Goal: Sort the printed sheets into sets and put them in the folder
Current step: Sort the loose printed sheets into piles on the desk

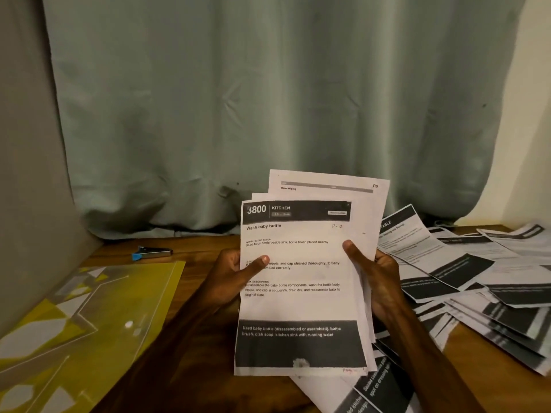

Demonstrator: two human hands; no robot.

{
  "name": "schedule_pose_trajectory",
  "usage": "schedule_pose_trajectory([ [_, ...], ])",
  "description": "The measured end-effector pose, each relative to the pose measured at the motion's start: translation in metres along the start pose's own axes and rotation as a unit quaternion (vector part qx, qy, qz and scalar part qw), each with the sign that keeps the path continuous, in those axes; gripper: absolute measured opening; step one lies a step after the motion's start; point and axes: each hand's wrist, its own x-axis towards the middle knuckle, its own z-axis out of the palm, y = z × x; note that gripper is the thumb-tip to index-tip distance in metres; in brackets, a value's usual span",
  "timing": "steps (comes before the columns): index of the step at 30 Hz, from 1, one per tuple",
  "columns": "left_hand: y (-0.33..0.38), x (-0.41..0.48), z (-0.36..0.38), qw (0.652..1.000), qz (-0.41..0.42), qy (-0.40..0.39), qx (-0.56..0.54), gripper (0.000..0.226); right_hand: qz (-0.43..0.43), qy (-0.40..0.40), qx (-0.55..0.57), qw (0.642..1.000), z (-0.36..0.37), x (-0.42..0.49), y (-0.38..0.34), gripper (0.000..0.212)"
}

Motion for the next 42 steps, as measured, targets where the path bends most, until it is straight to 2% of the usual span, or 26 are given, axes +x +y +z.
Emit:
schedule_pose_trajectory([
  [5,0.001,0.002,-0.012,0.998,0.006,0.055,0.019,0.021,0.016,-0.023,-0.014,1.0,-0.003,0.002,-0.003,0.035],
  [10,0.001,0.007,-0.024,0.998,-0.025,0.057,-0.016,0.019,0.011,-0.028,-0.013,0.999,-0.008,0.005,-0.005,0.029],
  [17,-0.002,0.01,-0.039,0.997,-0.067,0.049,-0.003,0.031,-0.003,-0.01,0.003,1.0,-0.011,0.005,-0.005,0.046],
  [19,-0.002,0.009,-0.039,0.996,-0.063,0.058,-0.005,0.027,-0.007,-0.003,0.011,1.0,-0.012,0.005,-0.005,0.045],
  [23,-0.002,0.006,-0.036,0.996,-0.064,0.055,-0.01,0.034,-0.008,-0.003,0.005,1.0,-0.01,0.003,-0.005,0.036],
  [27,0.002,0.0,-0.026,0.996,-0.067,0.051,-0.028,0.027,0.003,0.001,-0.004,1.0,-0.003,0.0,-0.003,0.024],
  [32,0.004,0.002,-0.032,0.996,-0.062,0.069,-0.016,0.034,0.0,0.017,-0.033,0.999,-0.007,0.005,-0.003,0.043],
  [39,0.004,0.005,-0.039,0.994,-0.073,0.083,0.009,0.026,-0.025,-0.008,-0.04,0.999,-0.013,0.011,-0.003,0.032],
  [42,0.004,0.004,-0.039,0.993,-0.078,0.089,0.001,0.02,-0.064,0.006,-0.045,0.997,-0.009,0.013,-0.007,0.048],
])
